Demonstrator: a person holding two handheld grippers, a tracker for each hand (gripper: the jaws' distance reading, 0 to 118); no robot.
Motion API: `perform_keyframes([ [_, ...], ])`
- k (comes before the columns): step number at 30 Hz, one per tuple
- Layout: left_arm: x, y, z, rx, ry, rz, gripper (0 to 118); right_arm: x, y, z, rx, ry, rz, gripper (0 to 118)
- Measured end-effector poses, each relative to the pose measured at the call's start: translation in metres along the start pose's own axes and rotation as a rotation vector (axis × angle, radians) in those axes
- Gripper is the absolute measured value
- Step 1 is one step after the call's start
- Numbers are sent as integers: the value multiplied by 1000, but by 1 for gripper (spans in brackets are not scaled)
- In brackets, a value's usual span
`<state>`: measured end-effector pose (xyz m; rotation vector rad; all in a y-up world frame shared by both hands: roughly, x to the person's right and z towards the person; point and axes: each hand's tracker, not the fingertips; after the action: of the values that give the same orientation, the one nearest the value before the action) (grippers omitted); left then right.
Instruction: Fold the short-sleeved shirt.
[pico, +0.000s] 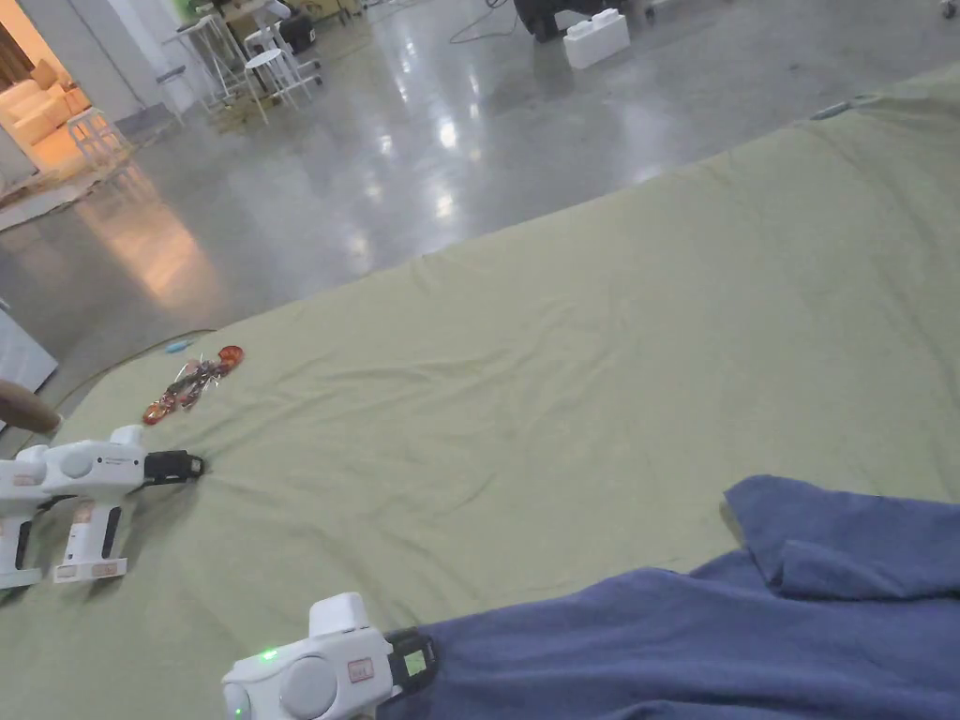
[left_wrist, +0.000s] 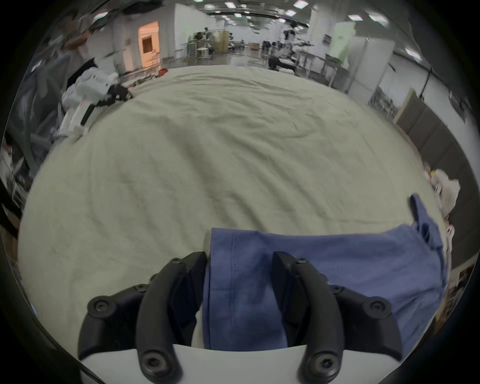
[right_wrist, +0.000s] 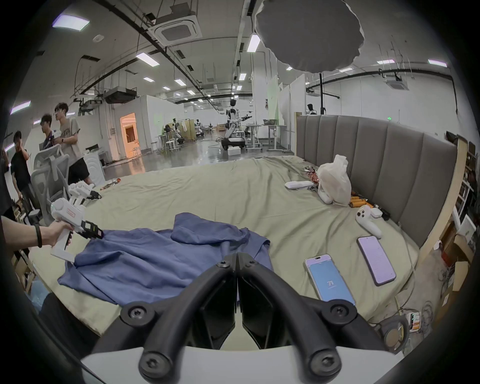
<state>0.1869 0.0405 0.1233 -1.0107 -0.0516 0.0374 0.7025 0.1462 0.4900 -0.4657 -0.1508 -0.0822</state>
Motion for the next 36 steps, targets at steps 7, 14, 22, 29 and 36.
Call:
perform_keyframes([
  [7,20,7,-7,-60,63,-128,7,-6,12,-35,-60,18,-11,0],
  [14,15,21,-23,-159,42,-96,6,1,65,-155,-237,63,128,82],
  [22,17,21,-22,-177,31,-128,6,-2,95,-301,-476,119,209,84],
  [29,12,21,-21,-165,14,-109,6,-20,68,-369,-655,91,335,71],
  [36,10,16,-14,-133,13,-117,5,-32,67,-351,-618,144,298,5],
])
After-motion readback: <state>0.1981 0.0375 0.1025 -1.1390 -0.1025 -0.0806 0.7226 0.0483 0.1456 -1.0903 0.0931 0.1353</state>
